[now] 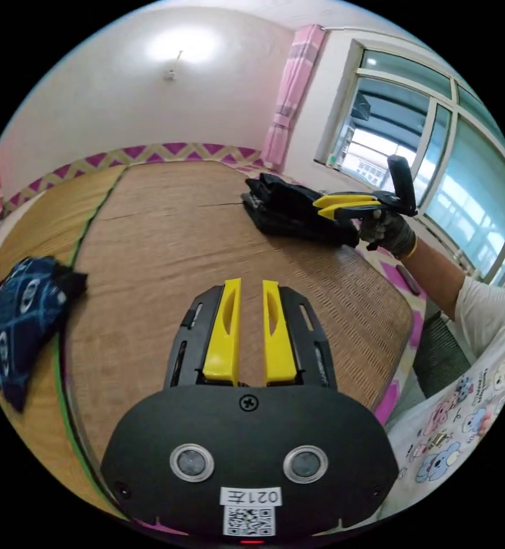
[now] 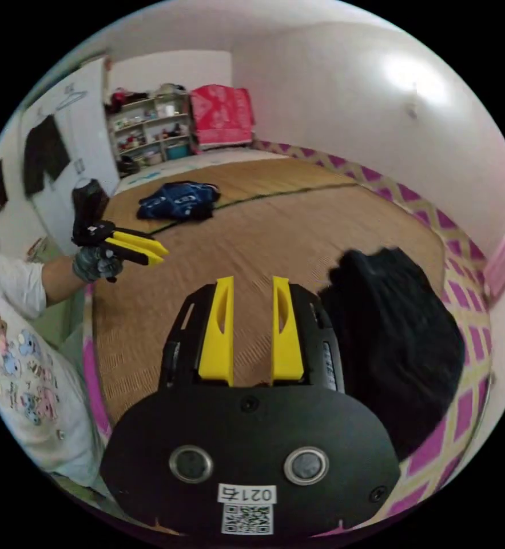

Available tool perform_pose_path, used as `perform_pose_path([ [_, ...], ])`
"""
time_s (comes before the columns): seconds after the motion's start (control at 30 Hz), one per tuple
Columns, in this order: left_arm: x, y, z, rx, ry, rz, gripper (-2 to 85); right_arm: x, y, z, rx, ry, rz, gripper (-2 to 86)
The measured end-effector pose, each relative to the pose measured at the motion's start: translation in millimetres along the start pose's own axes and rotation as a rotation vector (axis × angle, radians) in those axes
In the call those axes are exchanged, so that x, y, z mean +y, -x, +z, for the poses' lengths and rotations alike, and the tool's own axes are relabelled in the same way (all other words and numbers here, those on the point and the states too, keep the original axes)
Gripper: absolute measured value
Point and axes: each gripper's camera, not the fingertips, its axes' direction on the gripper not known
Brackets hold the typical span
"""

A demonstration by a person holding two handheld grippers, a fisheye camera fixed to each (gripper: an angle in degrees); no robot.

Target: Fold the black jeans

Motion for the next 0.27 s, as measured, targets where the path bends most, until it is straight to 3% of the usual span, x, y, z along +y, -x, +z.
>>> perform_pose_path([
  [0.1, 52.6, 1.8, -51.5, -0.164, -0.02, -0.066, 4.1, -44.6, 92.1, 60.0, -0.048, -0.098, -0.198, 11.4],
  [0.27, 124.7, 15.8, -121.0, -0.333, -0.003, -0.195, -0.5, -125.7, 212.6, 167.3, -0.135, -0.051, -0.348, 12.2],
])
